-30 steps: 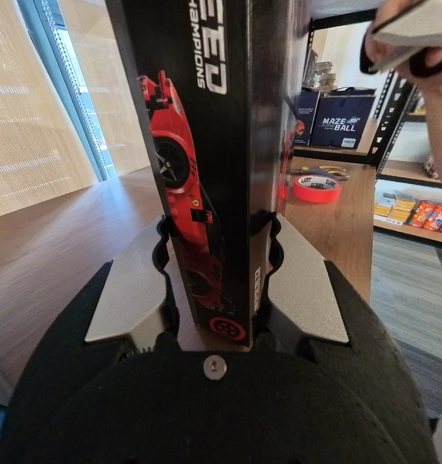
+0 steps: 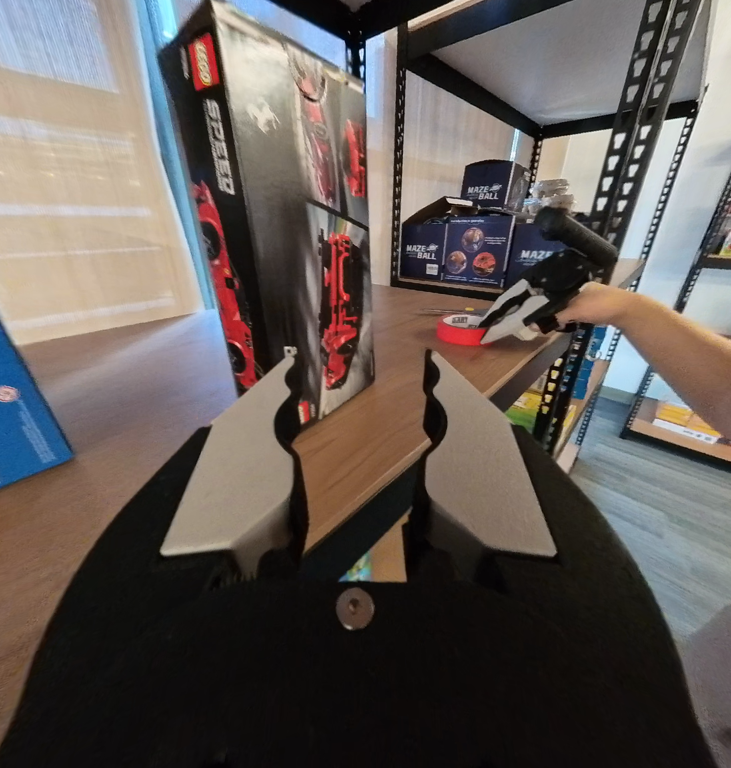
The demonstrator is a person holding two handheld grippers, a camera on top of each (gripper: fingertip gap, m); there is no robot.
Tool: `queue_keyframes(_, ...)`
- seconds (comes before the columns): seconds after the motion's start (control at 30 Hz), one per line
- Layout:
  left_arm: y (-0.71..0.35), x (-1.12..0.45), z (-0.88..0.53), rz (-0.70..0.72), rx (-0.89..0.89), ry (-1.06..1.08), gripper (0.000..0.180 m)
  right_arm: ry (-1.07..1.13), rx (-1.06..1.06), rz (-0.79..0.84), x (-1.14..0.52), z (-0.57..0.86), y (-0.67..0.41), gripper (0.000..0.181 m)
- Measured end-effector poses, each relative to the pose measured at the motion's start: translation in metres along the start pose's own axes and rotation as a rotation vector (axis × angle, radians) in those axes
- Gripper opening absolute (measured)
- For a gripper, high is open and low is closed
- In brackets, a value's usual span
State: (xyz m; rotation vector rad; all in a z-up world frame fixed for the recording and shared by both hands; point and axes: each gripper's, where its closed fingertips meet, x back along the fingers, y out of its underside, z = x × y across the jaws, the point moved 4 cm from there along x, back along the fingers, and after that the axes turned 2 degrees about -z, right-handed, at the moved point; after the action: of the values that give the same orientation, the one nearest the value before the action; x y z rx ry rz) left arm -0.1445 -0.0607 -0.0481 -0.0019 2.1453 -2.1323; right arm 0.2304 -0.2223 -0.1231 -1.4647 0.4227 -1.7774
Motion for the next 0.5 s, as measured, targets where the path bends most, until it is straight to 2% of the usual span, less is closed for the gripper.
queue_keyframes(0.07,0.008,-0.008,0.009,-0.032,0.085,0.022,0.047,-0.044,0.030,0.025,0.002,-0.013,-0.010,0.010)
queue_keyframes(0.1,0.012,-0.012,0.016,-0.043,0.148,0.046,0.043,-0.026,0.080,0.088,0.006,-0.025,-0.022,0.009)
queue_keyframes(0.17,0.018,-0.021,0.033,-0.033,0.299,0.115,0.041,0.063,0.319,0.296,0.020,-0.067,-0.054,0.008)
queue_keyframes(0.3,0.019,-0.042,0.069,0.031,0.542,0.278,0.058,0.192,0.698,0.510,0.032,-0.158,-0.103,0.008)
queue_keyframes(0.43,0.023,-0.057,0.093,-0.040,0.480,0.329,0.064,0.163,0.861,0.678,0.027,-0.215,-0.123,0.008)
queue_keyframes(0.47,0.021,-0.057,0.096,-0.046,0.469,0.350,0.060,0.142,0.892,0.715,0.027,-0.224,-0.124,0.008)
queue_keyframes(0.5,0.019,-0.055,0.101,-0.048,0.465,0.400,0.050,0.118,0.914,0.748,0.027,-0.233,-0.125,0.008)
